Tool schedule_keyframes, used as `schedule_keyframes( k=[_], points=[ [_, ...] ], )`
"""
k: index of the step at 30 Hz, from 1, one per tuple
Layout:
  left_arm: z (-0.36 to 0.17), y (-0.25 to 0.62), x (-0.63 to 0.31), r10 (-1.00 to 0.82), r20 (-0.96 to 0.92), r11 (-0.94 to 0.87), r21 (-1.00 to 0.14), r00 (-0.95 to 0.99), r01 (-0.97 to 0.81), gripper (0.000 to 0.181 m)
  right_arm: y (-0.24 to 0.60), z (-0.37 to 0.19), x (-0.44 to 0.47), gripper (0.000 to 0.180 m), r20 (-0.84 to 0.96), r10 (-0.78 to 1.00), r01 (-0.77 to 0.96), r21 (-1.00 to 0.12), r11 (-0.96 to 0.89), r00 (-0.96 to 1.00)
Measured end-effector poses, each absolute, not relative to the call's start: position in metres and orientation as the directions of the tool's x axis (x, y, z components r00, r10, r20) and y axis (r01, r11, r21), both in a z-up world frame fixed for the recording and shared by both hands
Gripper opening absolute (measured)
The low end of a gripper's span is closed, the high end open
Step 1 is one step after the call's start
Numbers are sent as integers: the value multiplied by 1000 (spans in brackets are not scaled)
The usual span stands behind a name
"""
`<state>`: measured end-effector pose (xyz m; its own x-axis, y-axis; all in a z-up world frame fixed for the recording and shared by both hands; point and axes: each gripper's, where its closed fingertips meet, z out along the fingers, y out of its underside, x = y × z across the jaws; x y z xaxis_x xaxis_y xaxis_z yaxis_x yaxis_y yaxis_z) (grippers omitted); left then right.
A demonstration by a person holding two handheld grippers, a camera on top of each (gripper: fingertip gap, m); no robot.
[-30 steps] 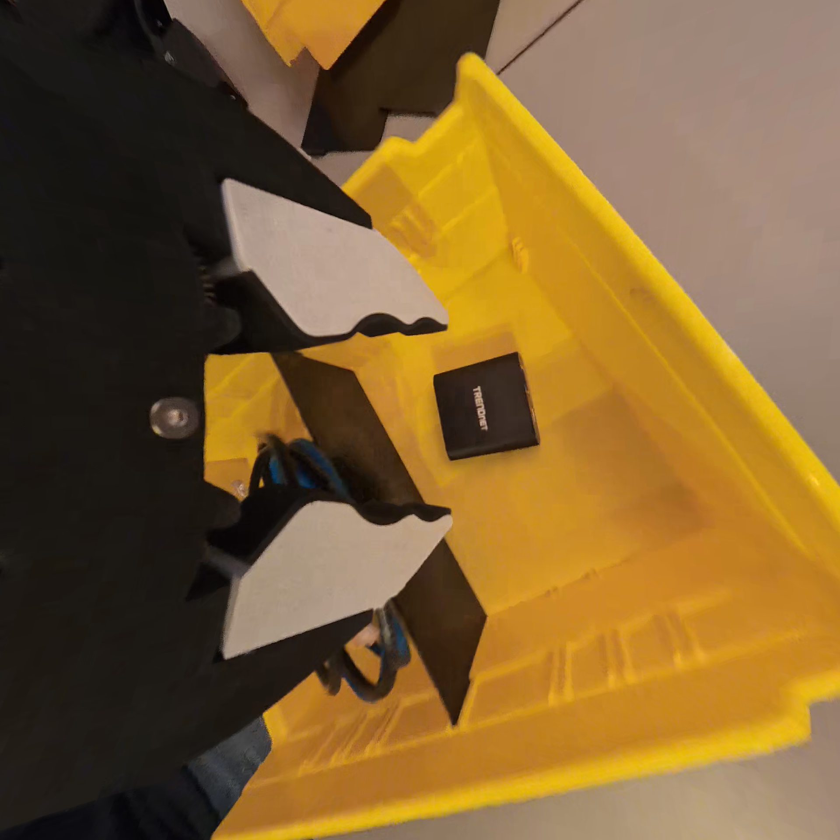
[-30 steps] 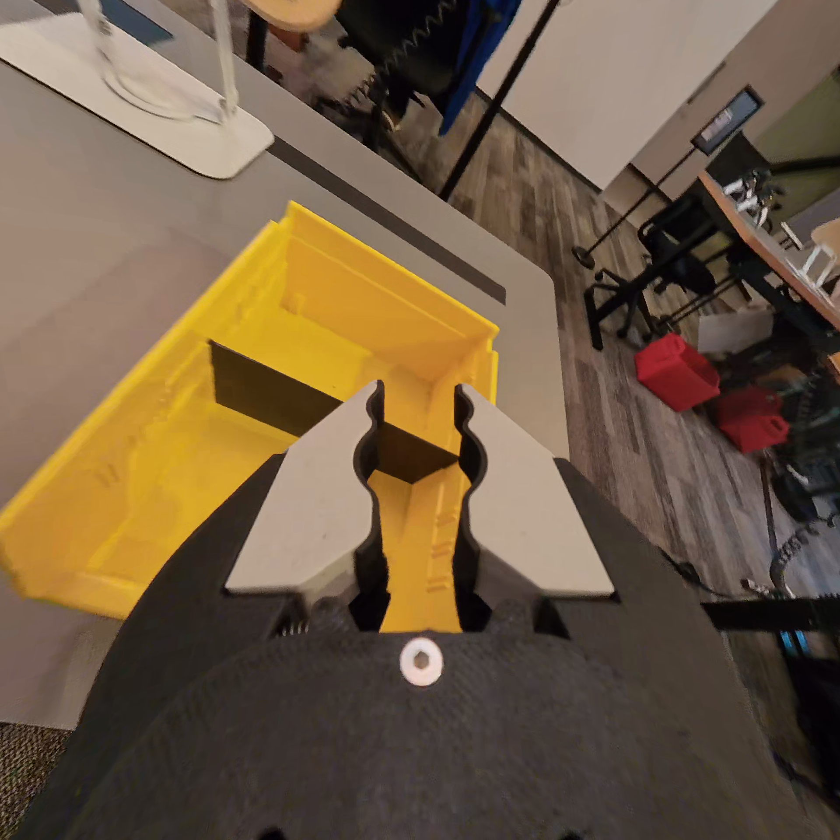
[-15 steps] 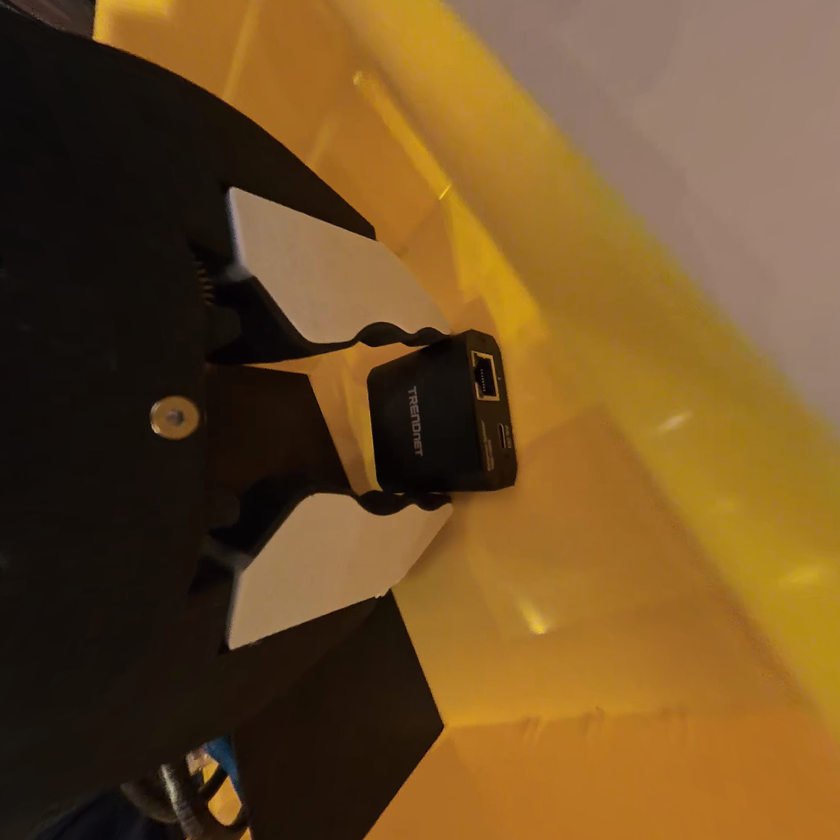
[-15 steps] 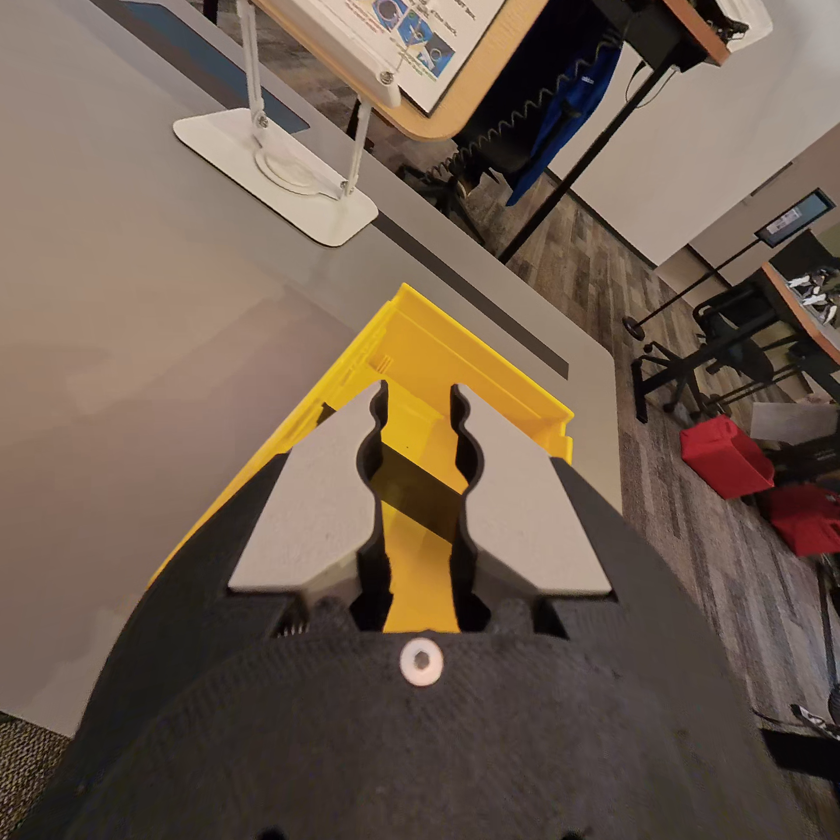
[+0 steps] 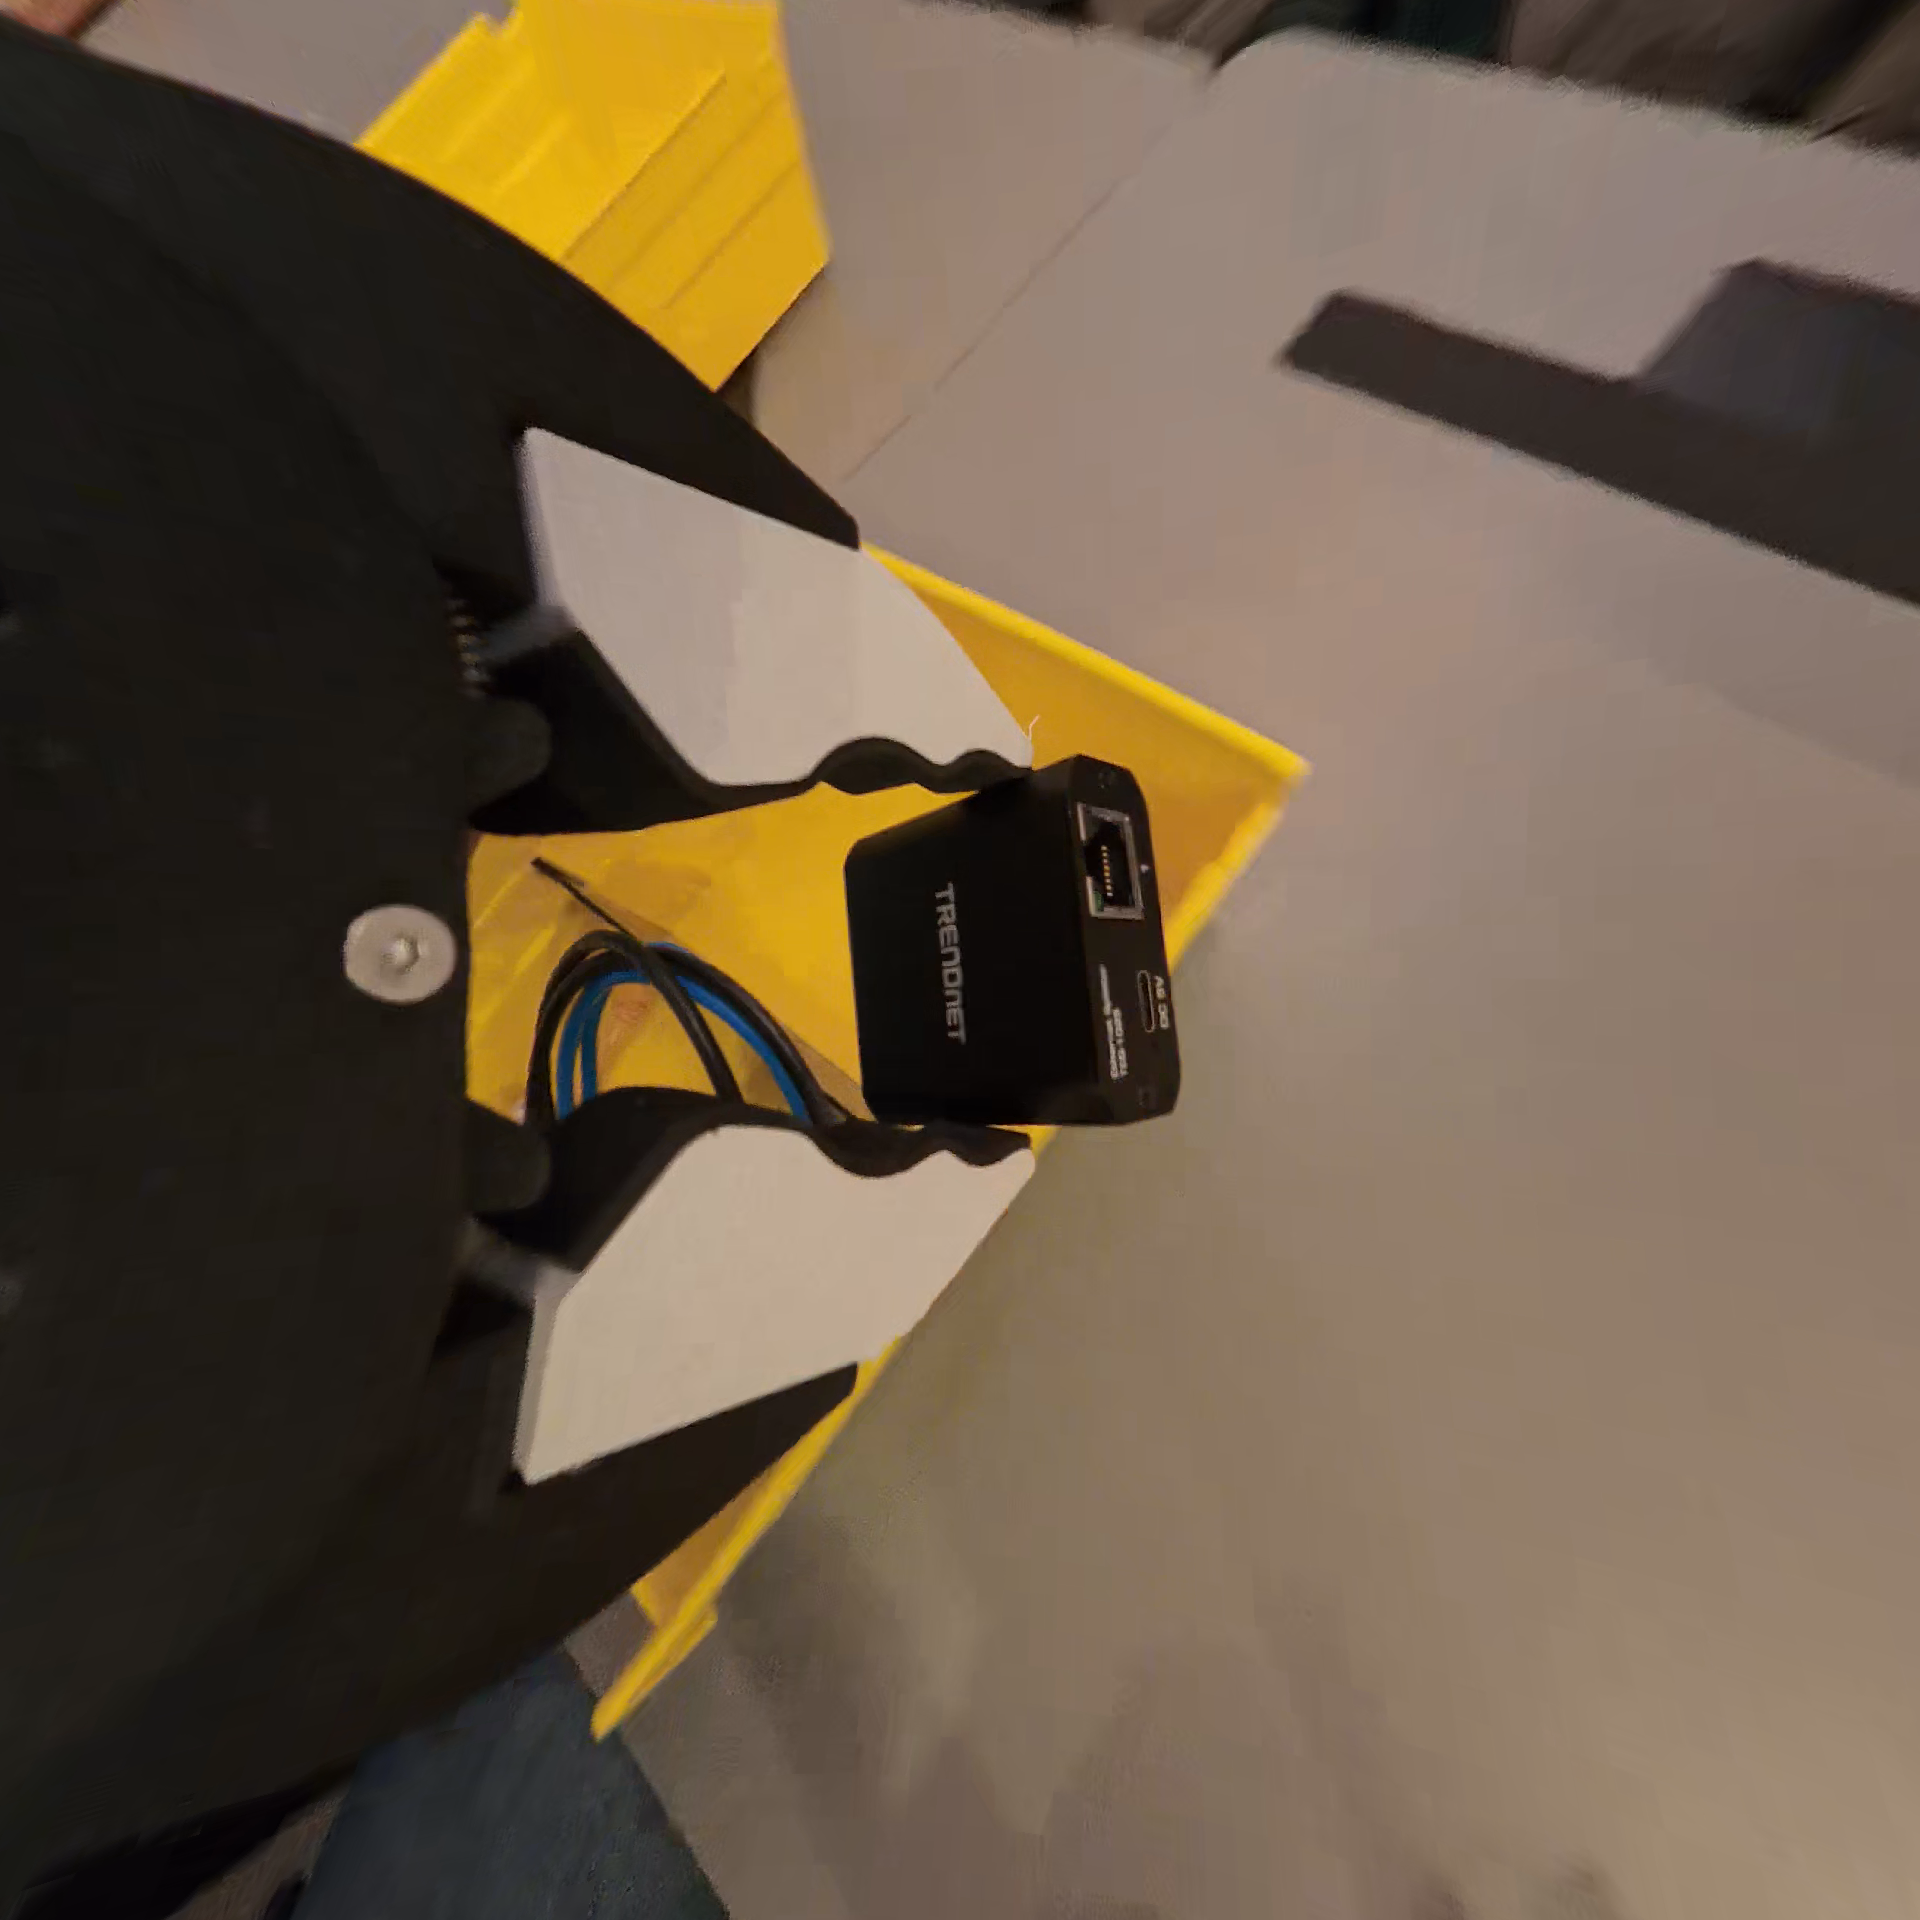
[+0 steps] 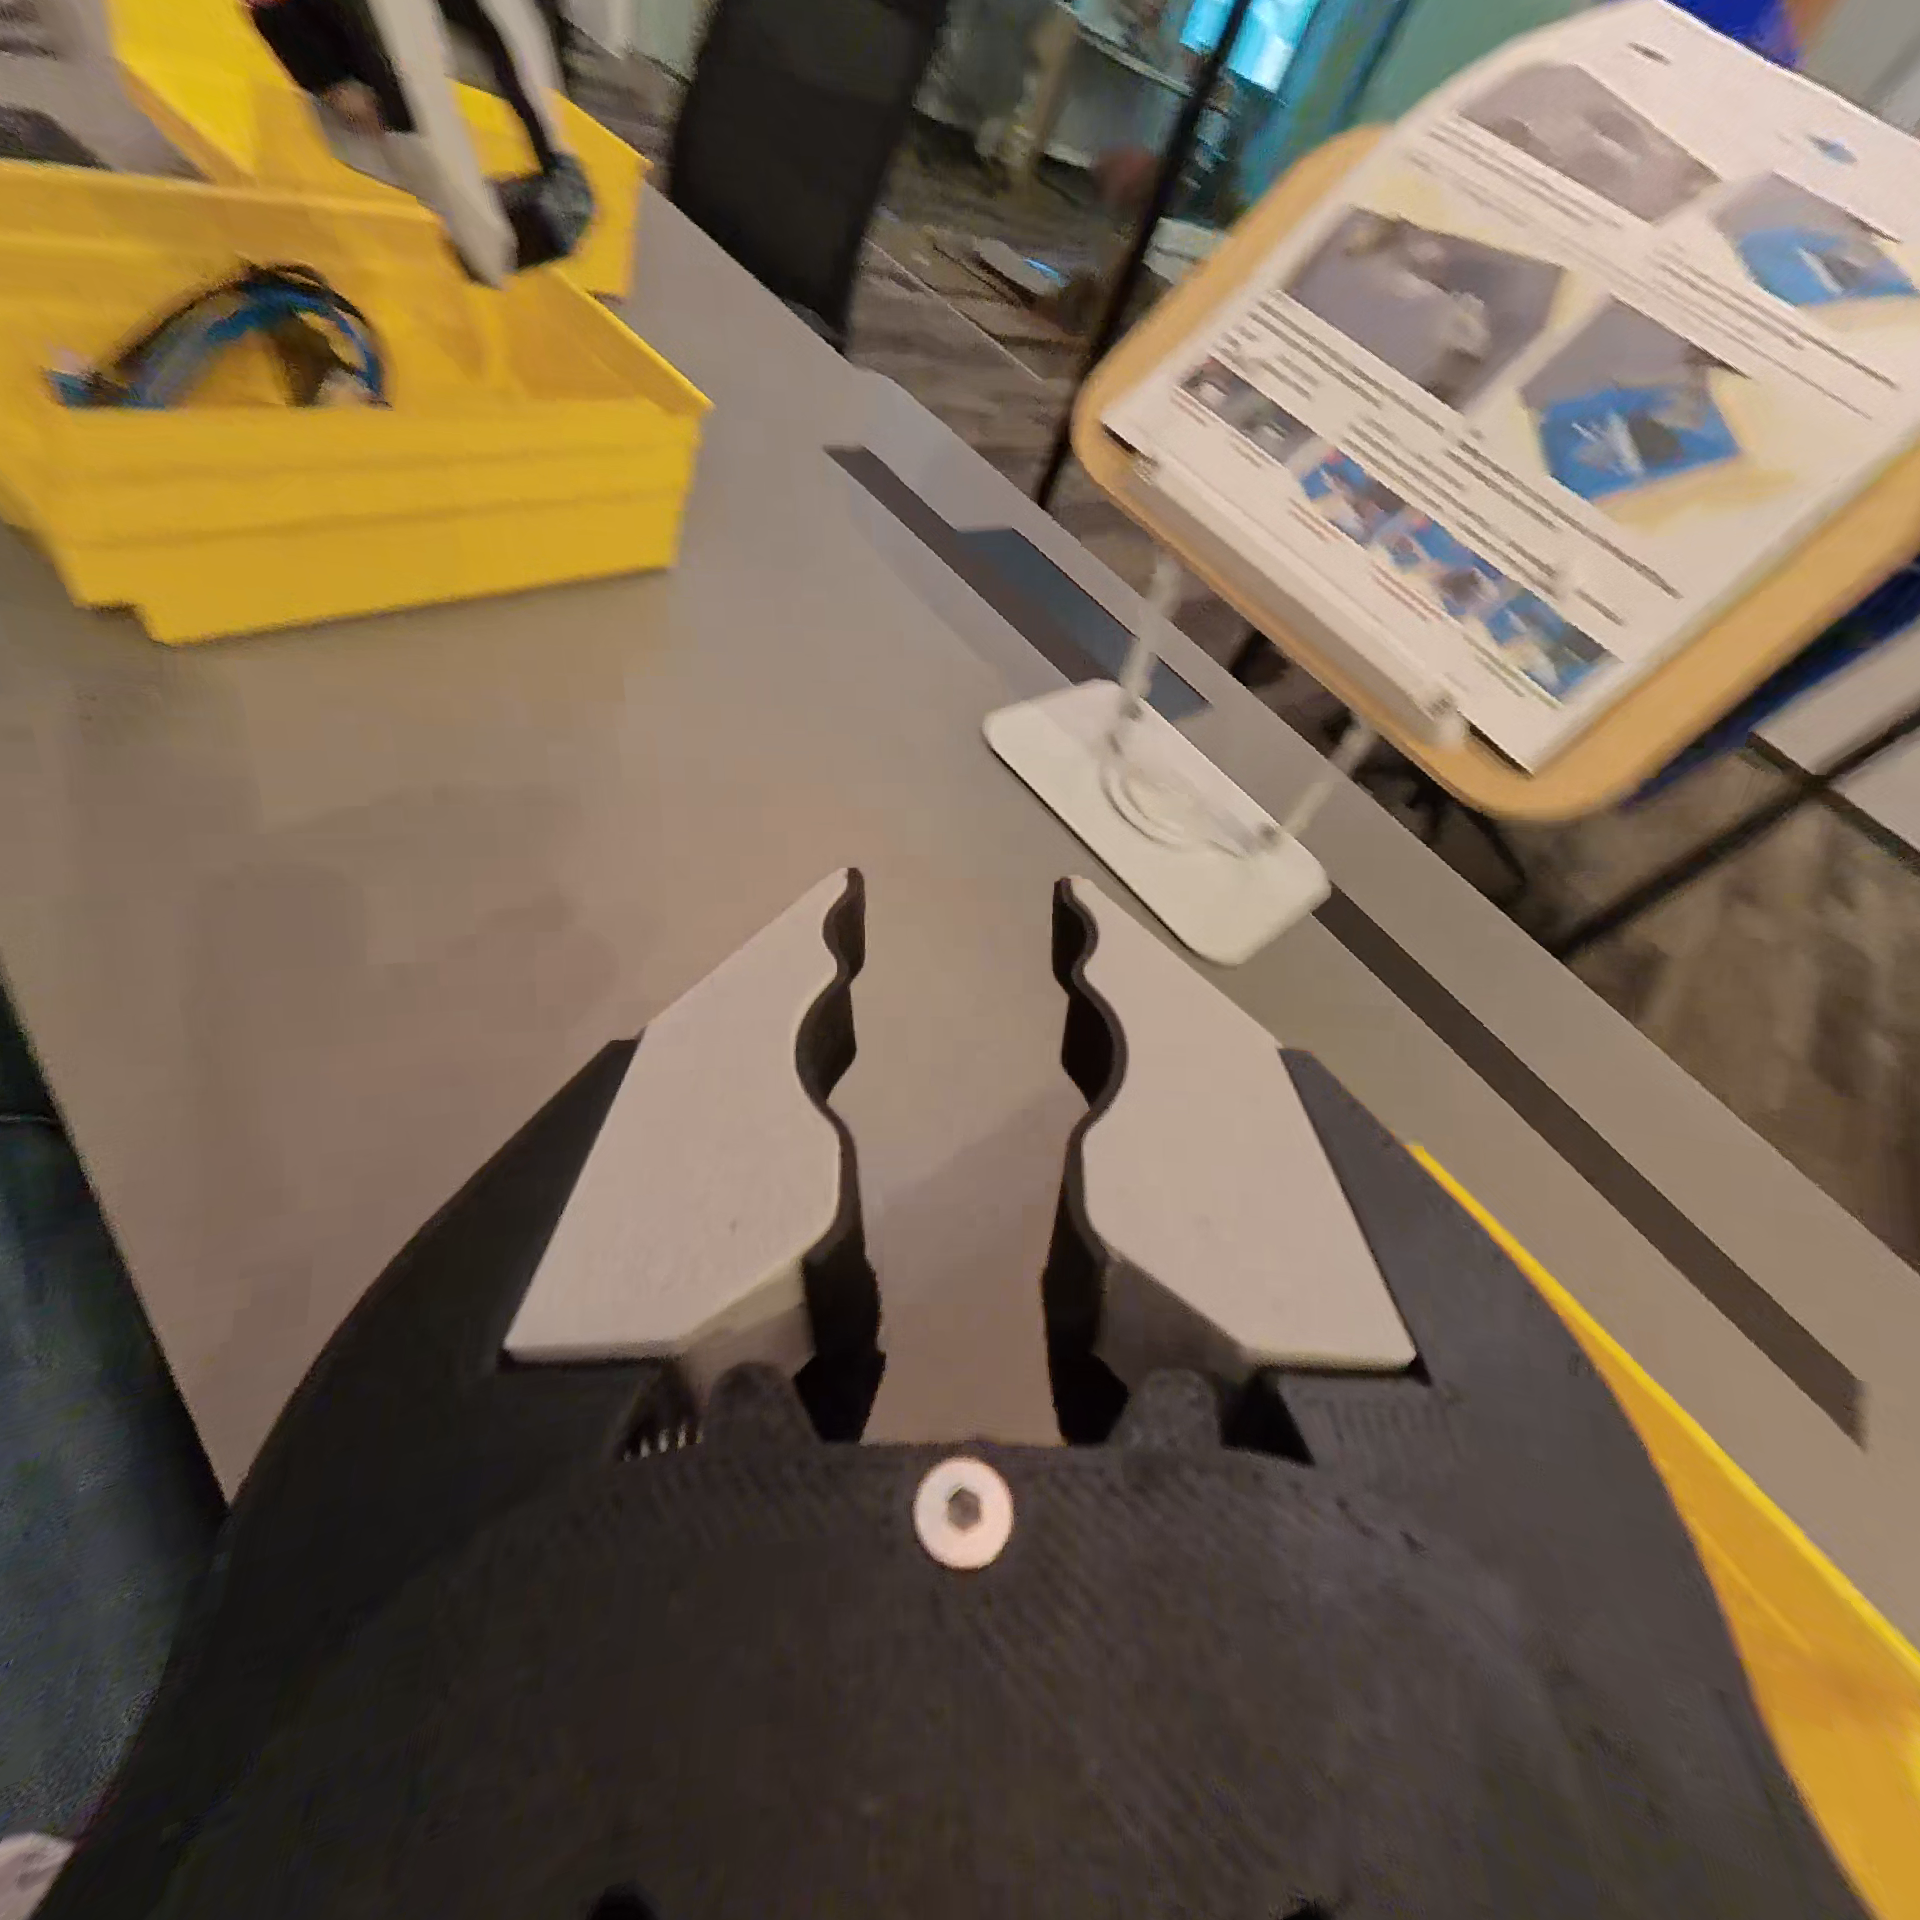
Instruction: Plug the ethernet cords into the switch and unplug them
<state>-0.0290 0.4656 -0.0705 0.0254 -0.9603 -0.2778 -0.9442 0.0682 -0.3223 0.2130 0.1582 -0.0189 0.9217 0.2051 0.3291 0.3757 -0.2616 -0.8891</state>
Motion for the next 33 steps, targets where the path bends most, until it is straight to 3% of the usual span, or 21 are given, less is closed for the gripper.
schedule_keyframes(
  k=[7,11,15,21,25,28,33],
  points=[
    [-35,350,46,-868,-375,454,-334,-325,-826,62,213,-27,138,49,318,453,430,-887,-169,833],
    [-40,306,71,-800,-393,574,-280,-453,-770,62,231,-26,113,47,170,516,296,-940,-171,839],
    [-48,273,90,-741,-391,658,-259,-547,-707,62,240,-38,103,57,234,551,364,-921,-137,801],
    [-49,263,108,-645,-514,733,-205,-566,-648,62,243,-33,110,51,-76,568,76,-968,-239,820],
    [-49,252,118,-592,-595,767,-210,-543,-606,62,244,-31,114,43,-284,568,-116,-943,-312,773],
    [-52,246,124,-530,-650,798,-164,-545,-581,62,245,-39,108,43,-353,580,-156,-919,-363,734],
    [-57,242,128,-501,-682,810,-153,-533,-566,59,248,-46,113,25,-400,561,-193,-900,-392,725]
  ],
)
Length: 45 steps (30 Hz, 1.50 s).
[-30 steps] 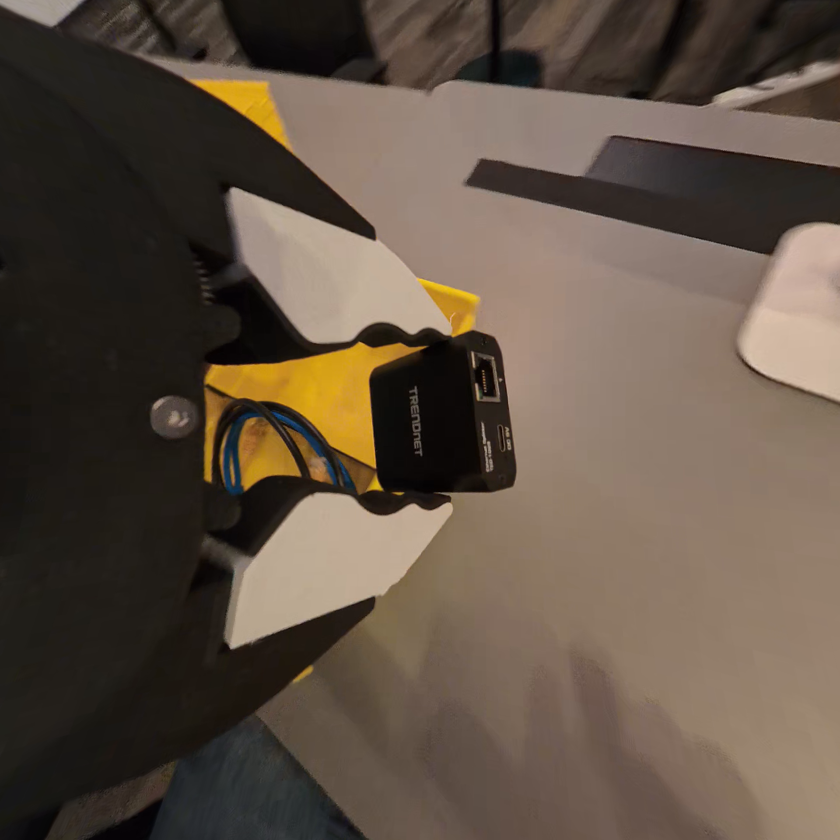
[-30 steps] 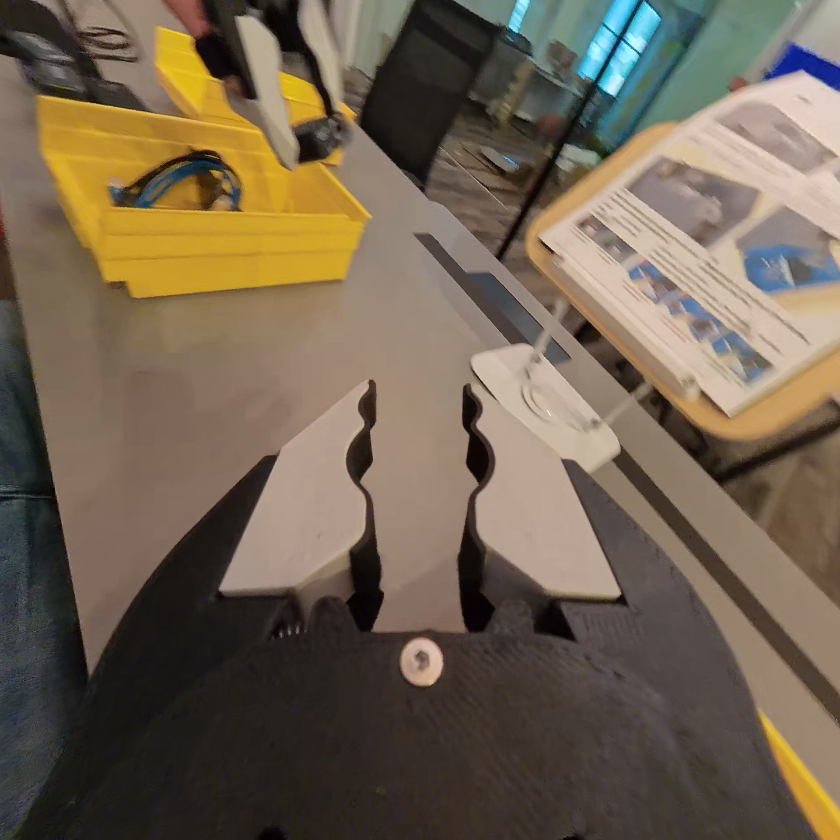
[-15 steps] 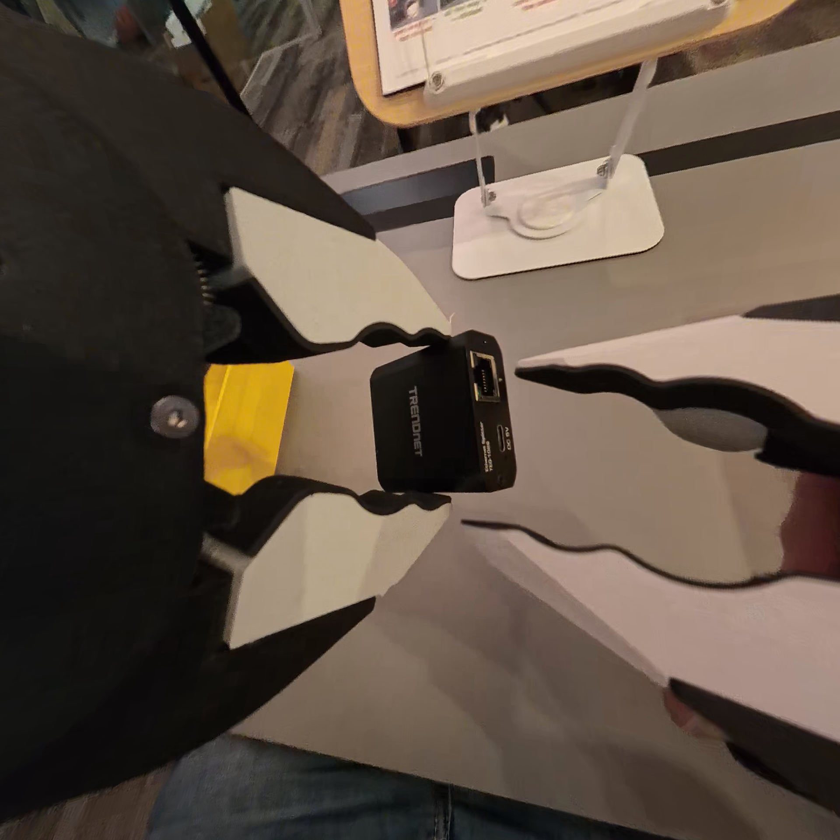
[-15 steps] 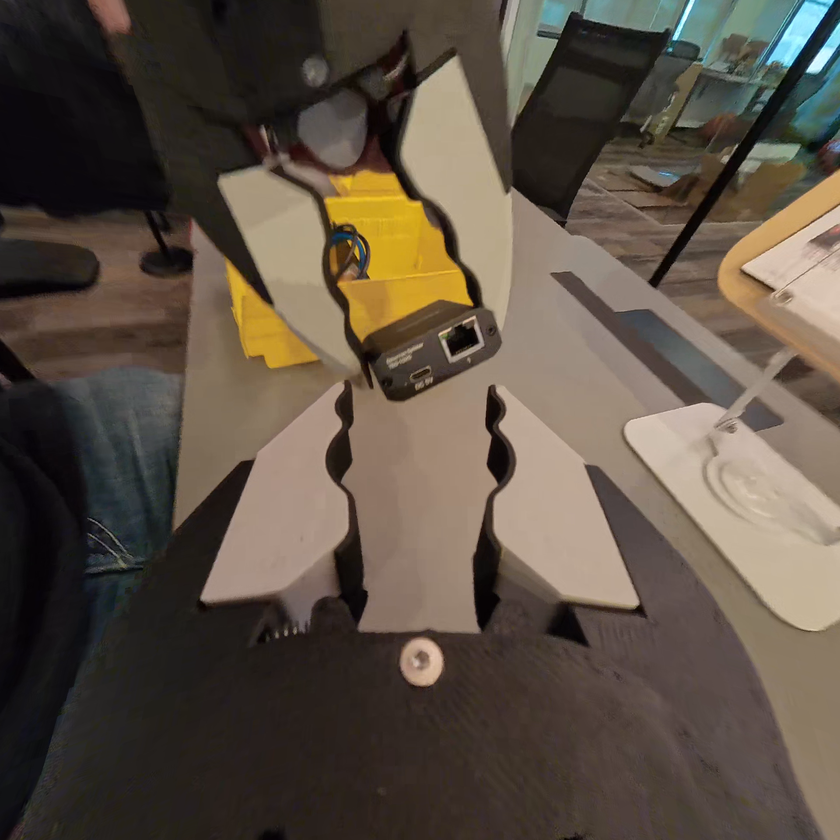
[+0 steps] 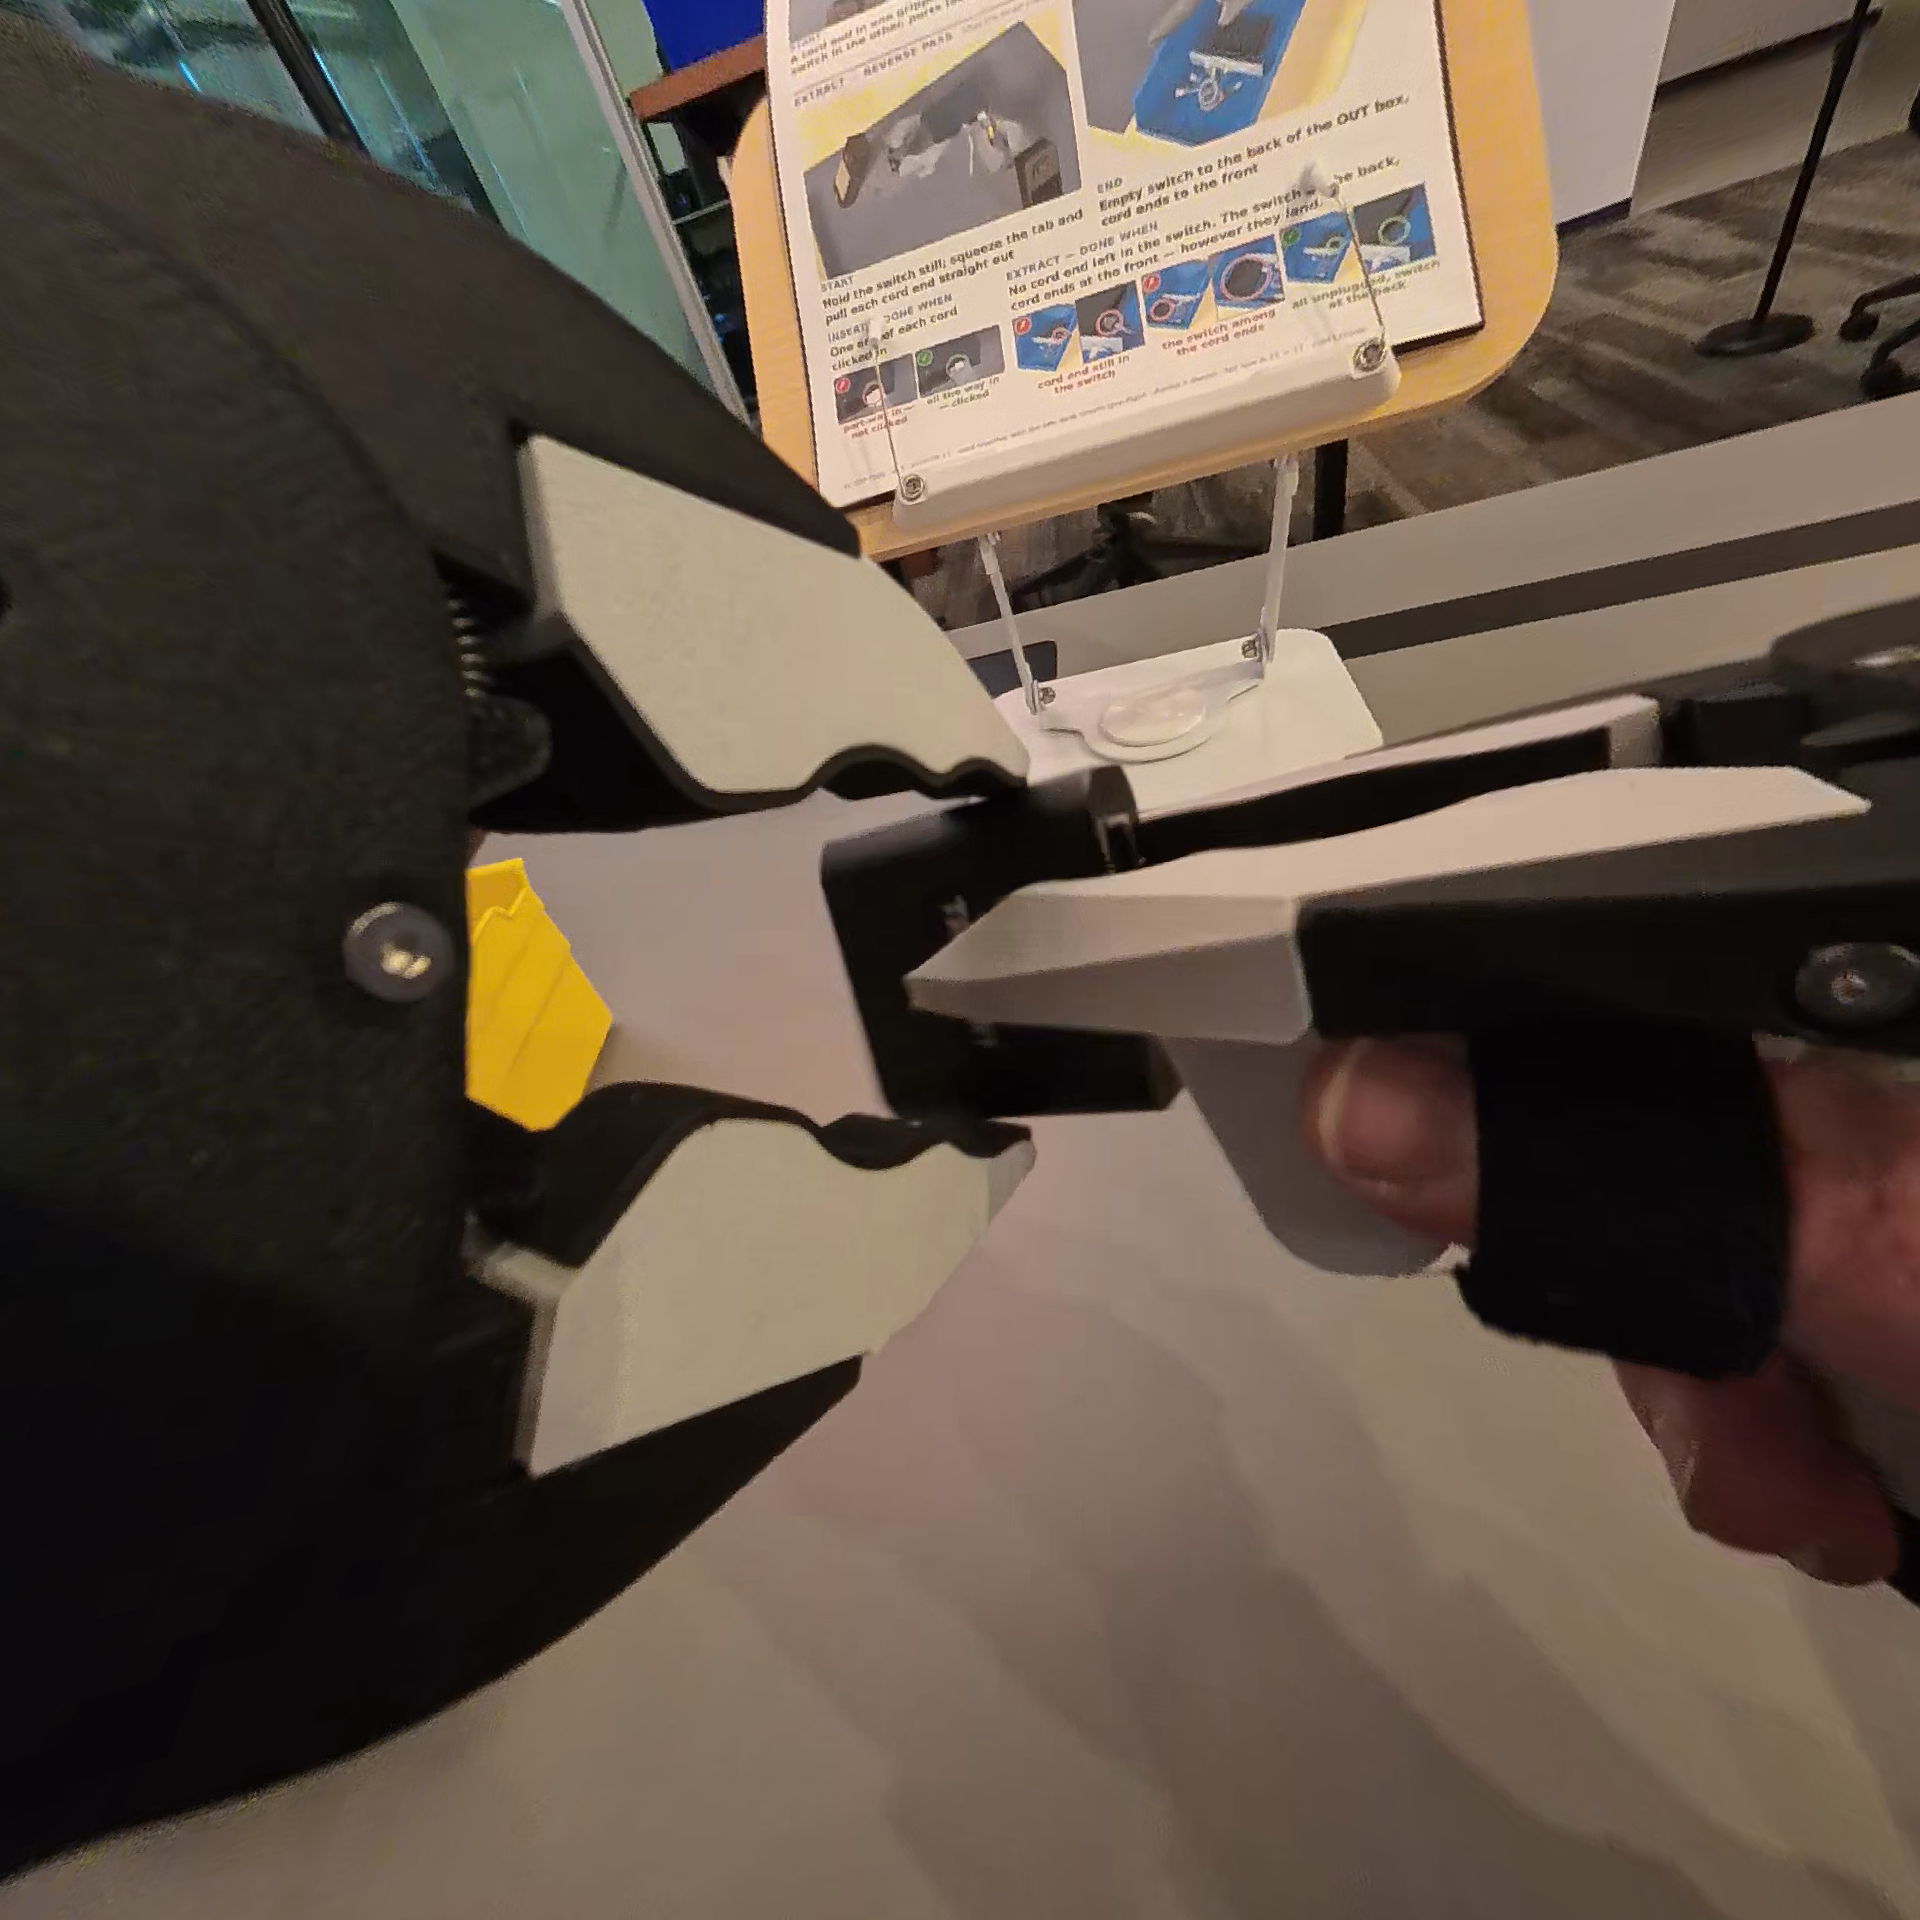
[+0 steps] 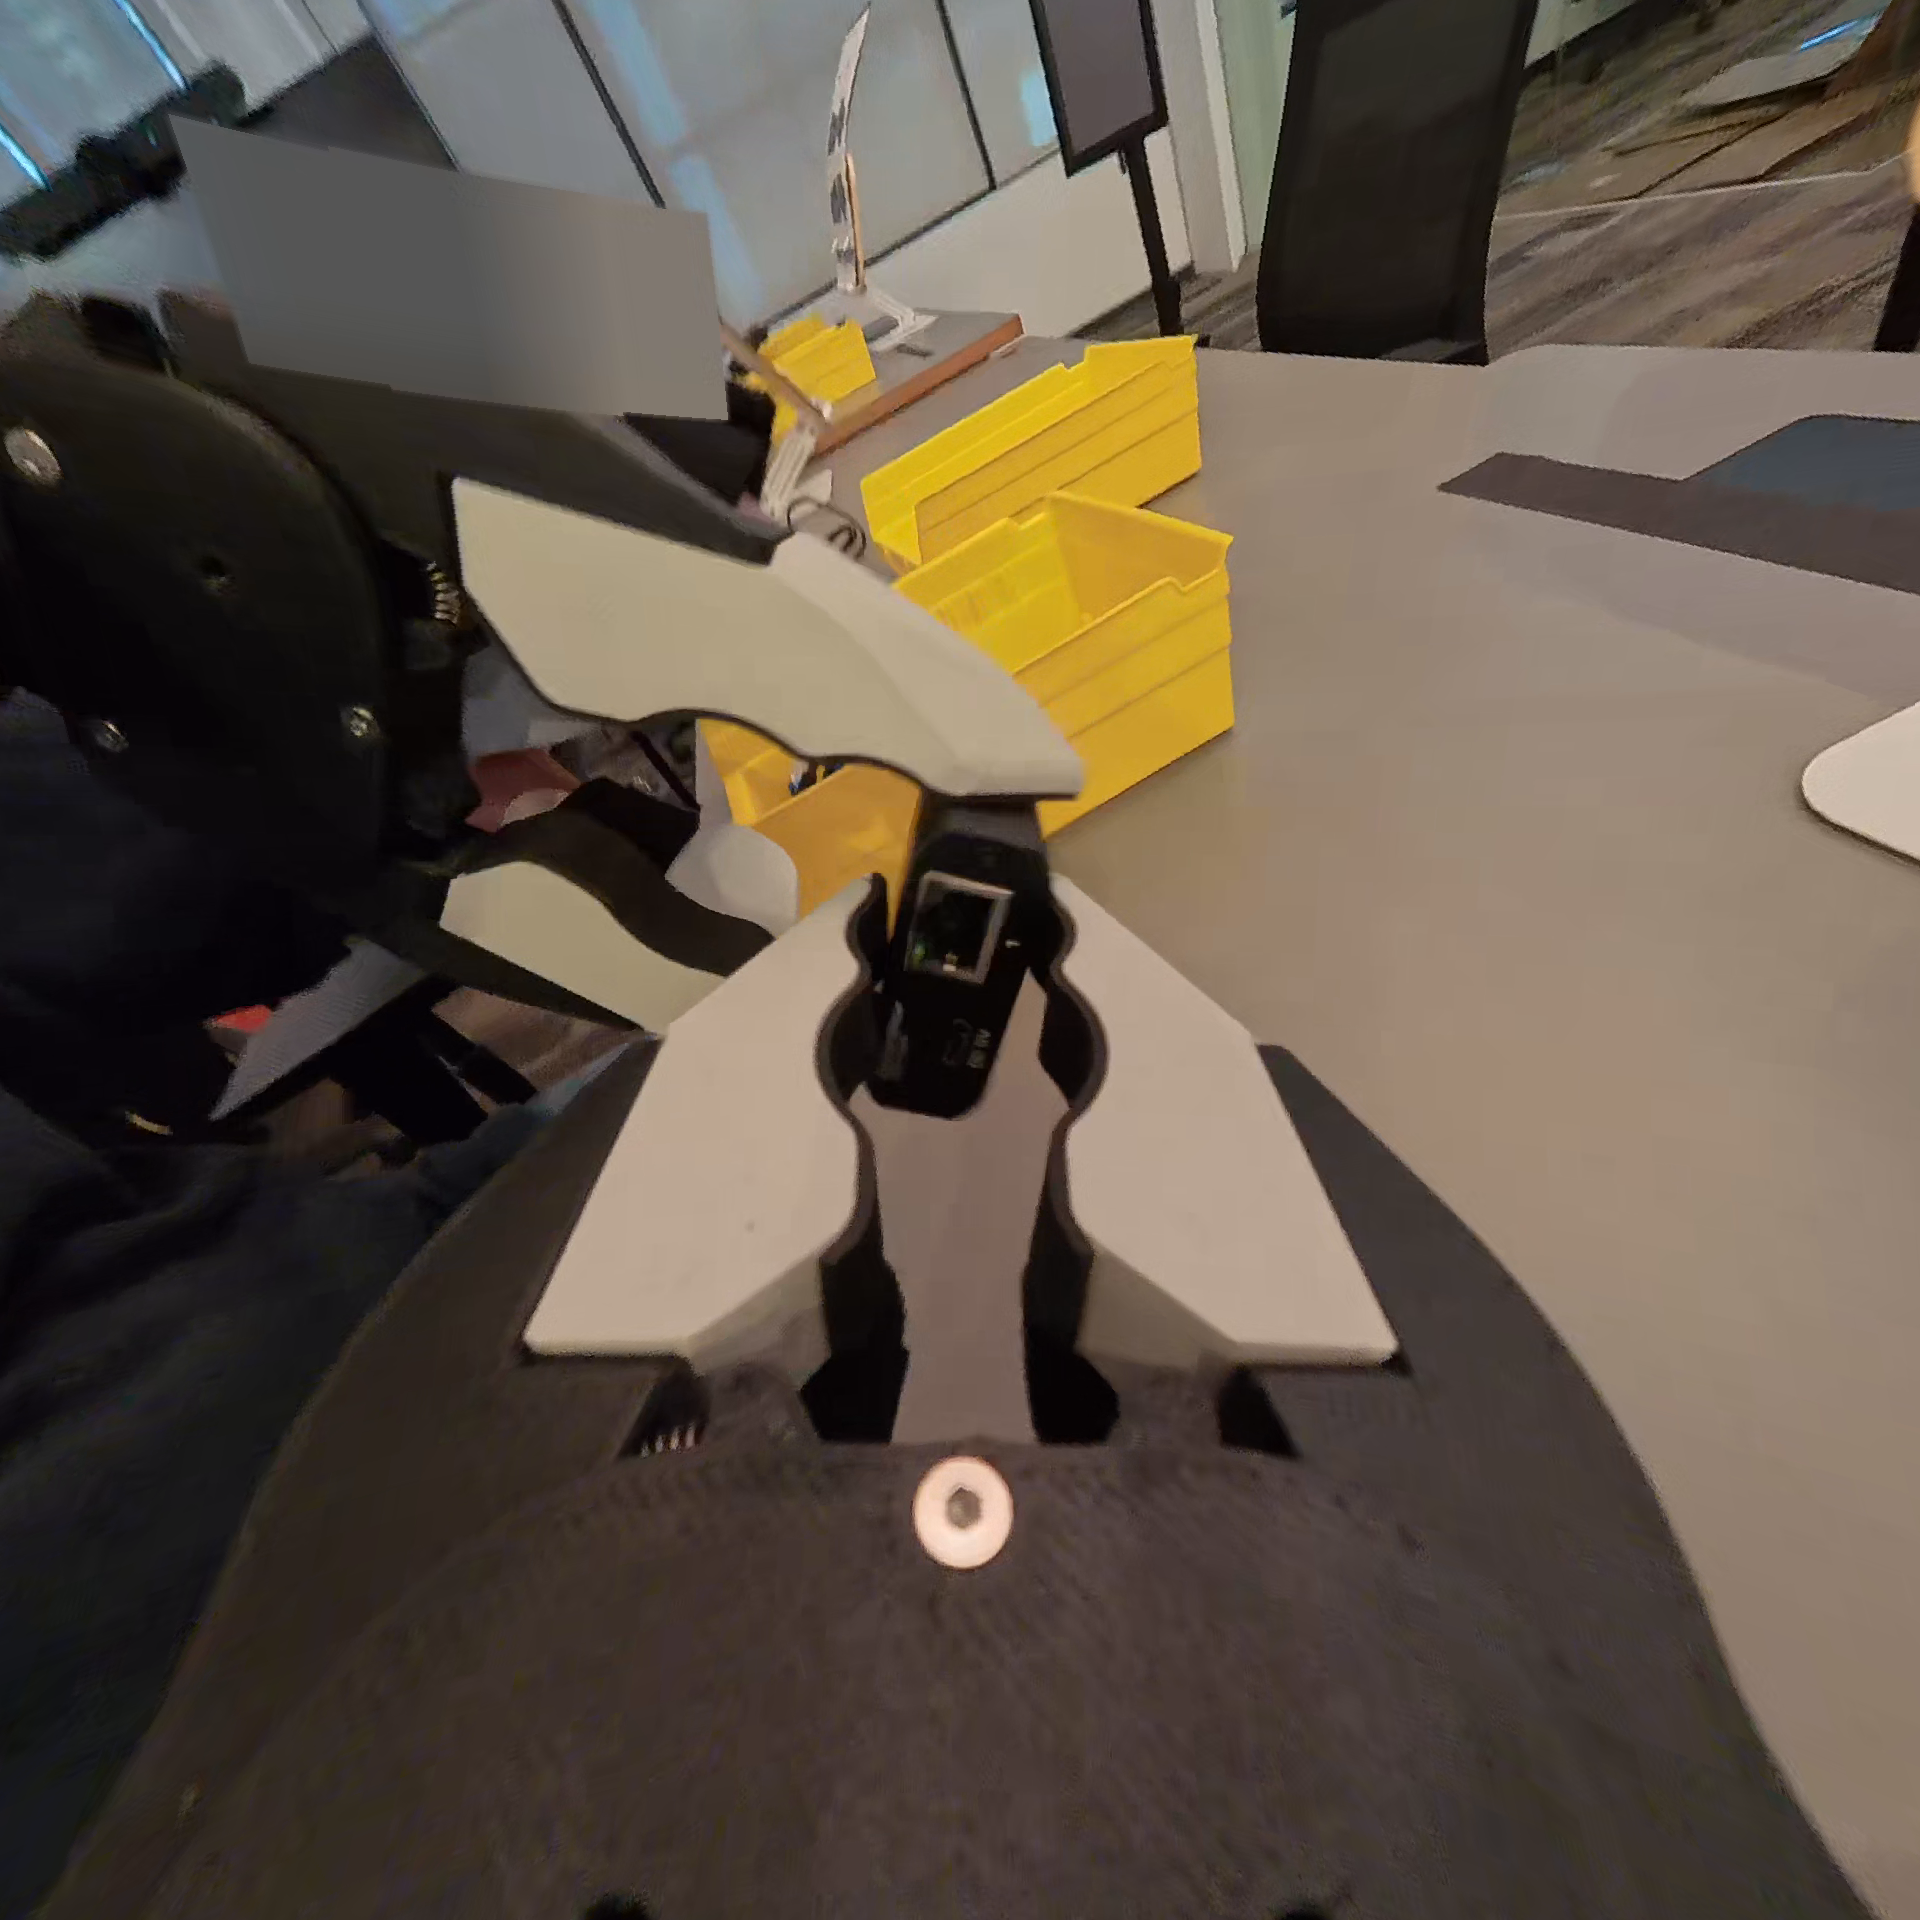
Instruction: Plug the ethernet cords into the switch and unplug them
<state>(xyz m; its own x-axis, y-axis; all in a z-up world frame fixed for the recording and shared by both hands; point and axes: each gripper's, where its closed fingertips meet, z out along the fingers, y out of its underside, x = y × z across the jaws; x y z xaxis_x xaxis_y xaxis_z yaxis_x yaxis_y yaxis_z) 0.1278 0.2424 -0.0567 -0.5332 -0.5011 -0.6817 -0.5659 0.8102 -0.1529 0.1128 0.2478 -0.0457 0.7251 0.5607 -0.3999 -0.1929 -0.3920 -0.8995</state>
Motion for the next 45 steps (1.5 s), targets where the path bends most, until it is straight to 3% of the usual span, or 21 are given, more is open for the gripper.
schedule_keyframes(
  k=[8,14,18,26,30,32,34,38,40,42,45],
  points=[
    [-39,243,122,-673,-639,719,-446,-373,-533,80,227,-23,124,22,-558,654,-416,-826,-380,511],
    [-47,215,119,-872,-268,456,-749,-409,-481,71,206,-15,115,22,-226,741,-161,-974,-159,633],
    [-46,196,117,-865,-102,341,-838,-491,-426,40,204,-26,105,22,67,703,175,-981,-83,708],
    [-46,194,112,-853,-99,324,-870,-512,-371,33,204,-25,103,22,217,671,335,-941,-50,709],
    [-32,196,113,-865,-85,274,-905,-494,-324,34,204,-13,104,22,-12,696,101,-988,-120,718],
    [-30,204,116,-885,-203,347,-887,-418,-304,59,205,-5,111,22,-216,695,-111,-975,-194,685],
    [-30,206,118,-856,-373,479,-834,-358,-274,70,205,-1,120,21,-369,682,-271,-929,-252,632],
    [-34,196,126,-717,-644,697,-676,-268,-239,92,202,-5,119,21,-536,670,-417,-838,-351,513],
    [-33,190,129,-678,-693,735,-645,-245,-210,89,200,-11,114,21,-579,666,-444,-808,-388,471],
    [-35,193,129,-664,-713,748,-629,-226,-212,66,197,-15,109,22,-612,665,-467,-780,-417,427],
    [-36,190,126,-684,-682,728,-656,-258,-199,63,194,-17,107,22,-634,669,-486,-757,-437,387]
  ],
)
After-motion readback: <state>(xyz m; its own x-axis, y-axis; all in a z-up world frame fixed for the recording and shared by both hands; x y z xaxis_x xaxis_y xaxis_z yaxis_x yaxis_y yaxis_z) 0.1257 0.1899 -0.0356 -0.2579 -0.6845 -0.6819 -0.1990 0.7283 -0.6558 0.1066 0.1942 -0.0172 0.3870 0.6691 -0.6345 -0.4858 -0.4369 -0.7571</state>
